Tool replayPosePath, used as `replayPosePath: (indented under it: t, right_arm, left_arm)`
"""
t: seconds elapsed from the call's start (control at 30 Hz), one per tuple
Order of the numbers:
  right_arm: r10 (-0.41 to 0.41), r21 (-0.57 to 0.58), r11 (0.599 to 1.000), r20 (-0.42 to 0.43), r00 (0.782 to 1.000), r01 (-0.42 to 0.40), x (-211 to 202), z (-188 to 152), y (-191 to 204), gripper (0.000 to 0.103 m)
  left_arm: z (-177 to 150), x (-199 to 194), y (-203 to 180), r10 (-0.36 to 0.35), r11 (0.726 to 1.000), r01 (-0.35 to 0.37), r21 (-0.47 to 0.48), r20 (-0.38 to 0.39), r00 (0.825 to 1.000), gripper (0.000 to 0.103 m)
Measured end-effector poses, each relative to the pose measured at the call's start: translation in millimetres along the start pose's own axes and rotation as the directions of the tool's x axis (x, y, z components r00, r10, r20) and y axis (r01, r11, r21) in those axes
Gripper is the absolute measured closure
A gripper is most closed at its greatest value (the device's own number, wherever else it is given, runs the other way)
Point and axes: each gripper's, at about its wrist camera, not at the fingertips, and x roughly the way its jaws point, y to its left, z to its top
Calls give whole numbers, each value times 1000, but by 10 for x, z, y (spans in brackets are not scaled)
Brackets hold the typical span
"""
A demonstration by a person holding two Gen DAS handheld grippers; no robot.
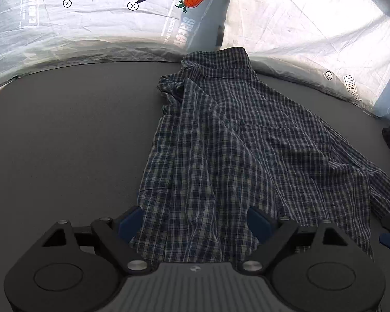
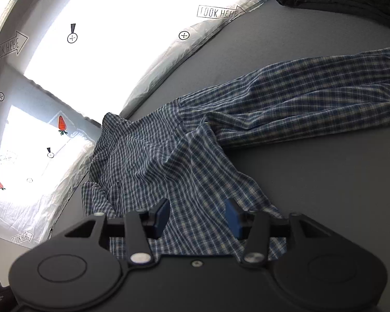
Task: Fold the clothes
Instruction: 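Reach the right tool to the outstretched sleeve cuff and grasp it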
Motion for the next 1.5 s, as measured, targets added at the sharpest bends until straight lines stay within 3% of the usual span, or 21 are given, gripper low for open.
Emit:
replayPosePath:
  t: [0.1, 0.2, 0.3, 0.37, 0.53, 0.63, 0.87, 1.07, 1.13, 1.17, 1.2, 1.33, 1.43, 1.5]
  right_arm:
    - [-14, 25, 1000, 2, 1000, 14, -203, -104, -232, 39]
    - [-37, 72, 997, -20, 999, 38, -291, -163, -485, 37]
    - [-96, 63, 993, 4, 995, 96, -411, -97, -701, 31]
    - [-137, 53, 989, 25, 990, 136, -494, -43, -837, 27]
    - [-238, 31, 971, 81, 968, 236, -699, 91, -1176, 24]
    - [-297, 38, 955, 115, 948, 294, -813, 187, -1403, 23]
    - [-440, 210, 892, 204, 875, 400, -937, 627, -2137, 23]
    - [-507, 219, 860, 264, 821, 461, -772, 880, -2339, 22]
    - [-513, 183, 858, 275, 813, 479, -698, 913, -2299, 25]
    - [-519, 159, 855, 282, 807, 494, -666, 920, -2263, 31]
    - [-522, 137, 852, 282, 805, 505, -637, 923, -2232, 45]
    - [-520, 95, 851, 276, 808, 516, -584, 910, -2159, 56]
    - [-466, 123, 885, 251, 849, 449, -612, 926, -2191, 74]
    - [-398, 159, 916, 230, 888, 369, -625, 936, -2215, 80]
  left_arm:
    - [-376, 1, -139, 55, 996, -50, 79, -67, 996, 15]
    - [-640, 94, -185, 96, 993, -86, 78, -134, 986, 15]
    - [-814, 160, -149, 120, 993, -121, 9, -182, 976, 7]
    - [-897, 173, -132, 129, 990, -137, -32, -184, 974, 0]
    - [-1016, 145, -159, 159, 981, -172, -87, -139, 977, 0]
    - [-1037, 138, -171, 168, 978, -181, -105, -125, 978, 0]
    - [-958, 205, -165, 169, 973, -191, -126, -166, 971, 0]
    - [-858, 260, -159, 155, 976, -183, -117, -214, 964, 0]
    - [-831, 275, -165, 155, 975, -186, -120, -227, 962, 0]
    - [-809, 292, -175, 155, 975, -187, -122, -234, 960, 0]
    - [-802, 298, -175, 154, 975, -187, -123, -239, 959, 0]
    - [-783, 317, -174, 152, 975, -186, -124, -245, 957, 0]
    - [-787, 314, -181, 153, 975, -186, -124, -234, 960, 0]
    - [-791, 309, -178, 153, 975, -185, -123, -232, 961, 0]
